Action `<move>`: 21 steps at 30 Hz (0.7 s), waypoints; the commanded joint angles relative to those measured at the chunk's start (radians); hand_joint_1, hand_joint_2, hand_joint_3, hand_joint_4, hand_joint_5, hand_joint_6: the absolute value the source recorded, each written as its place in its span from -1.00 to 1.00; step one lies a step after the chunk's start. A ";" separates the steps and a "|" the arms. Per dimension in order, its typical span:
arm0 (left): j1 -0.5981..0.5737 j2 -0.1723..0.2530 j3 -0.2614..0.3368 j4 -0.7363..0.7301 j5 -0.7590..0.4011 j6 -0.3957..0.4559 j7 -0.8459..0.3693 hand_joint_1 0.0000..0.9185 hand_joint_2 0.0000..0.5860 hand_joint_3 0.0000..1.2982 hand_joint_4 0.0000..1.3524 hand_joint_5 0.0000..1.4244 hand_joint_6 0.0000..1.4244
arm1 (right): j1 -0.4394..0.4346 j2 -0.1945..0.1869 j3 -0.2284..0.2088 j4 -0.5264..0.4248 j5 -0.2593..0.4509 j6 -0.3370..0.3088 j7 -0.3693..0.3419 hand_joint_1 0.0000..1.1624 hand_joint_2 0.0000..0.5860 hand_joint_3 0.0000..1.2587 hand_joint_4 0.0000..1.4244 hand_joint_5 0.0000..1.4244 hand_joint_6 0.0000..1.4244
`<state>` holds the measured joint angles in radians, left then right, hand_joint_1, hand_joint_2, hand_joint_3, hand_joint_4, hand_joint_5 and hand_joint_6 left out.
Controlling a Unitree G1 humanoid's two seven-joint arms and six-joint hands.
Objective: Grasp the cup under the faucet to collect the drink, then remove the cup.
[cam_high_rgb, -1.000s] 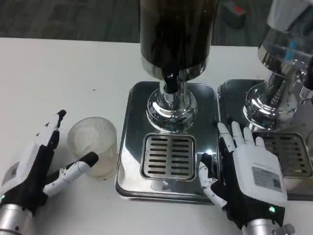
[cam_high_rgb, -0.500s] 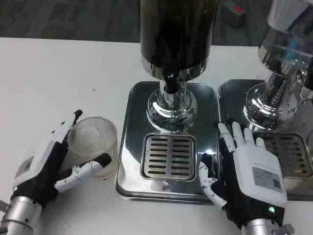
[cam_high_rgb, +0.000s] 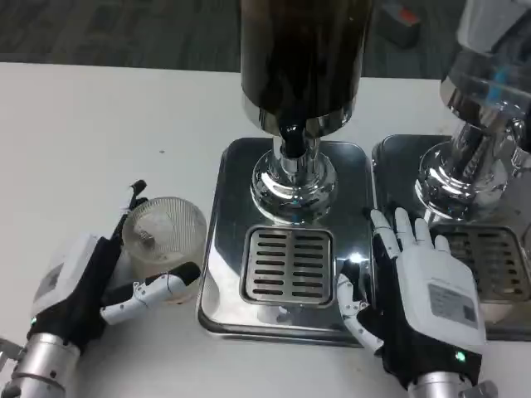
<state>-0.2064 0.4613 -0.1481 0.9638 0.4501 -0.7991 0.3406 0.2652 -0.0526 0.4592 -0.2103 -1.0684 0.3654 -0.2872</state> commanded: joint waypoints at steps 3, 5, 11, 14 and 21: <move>-0.003 0.009 -0.035 0.000 0.080 -0.043 0.128 -0.31 -0.72 -0.53 -0.41 -0.06 -0.03 | 0.010 0.001 -0.001 -0.015 0.001 0.007 -0.007 -0.45 0.92 -0.82 -1.00 -1.00 -1.00; -0.002 0.017 -0.043 -0.010 0.111 -0.034 0.177 -0.27 -0.72 -0.49 -0.36 -0.01 0.02 | 0.010 0.002 -0.001 -0.015 0.002 0.006 -0.008 -0.45 0.92 -0.82 -1.00 -1.00 -1.00; -0.001 0.021 -0.048 -0.007 0.137 -0.035 0.233 -0.24 -0.68 -0.45 -0.34 0.00 0.02 | 0.005 0.003 -0.004 -0.009 0.008 0.003 -0.011 -0.45 0.92 -0.82 -1.00 -1.00 -1.00; 0.003 0.021 -0.044 -0.010 0.146 -0.040 0.260 -0.21 -0.67 -0.43 -0.31 0.00 0.01 | 0.004 0.004 -0.005 -0.008 0.009 0.003 -0.010 -0.45 0.92 -0.82 -1.00 -1.00 -1.00; 0.009 0.022 -0.033 -0.038 0.163 -0.053 0.344 -0.16 -0.63 -0.39 -0.25 0.04 0.04 | -0.002 0.002 -0.007 -0.004 0.007 0.000 -0.014 -0.45 0.92 -0.82 -1.00 -1.00 -1.00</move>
<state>-0.2031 0.4721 -0.1867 0.9610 0.6006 -0.8253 0.6141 0.2668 -0.0508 0.4559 -0.2124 -1.0680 0.3665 -0.2876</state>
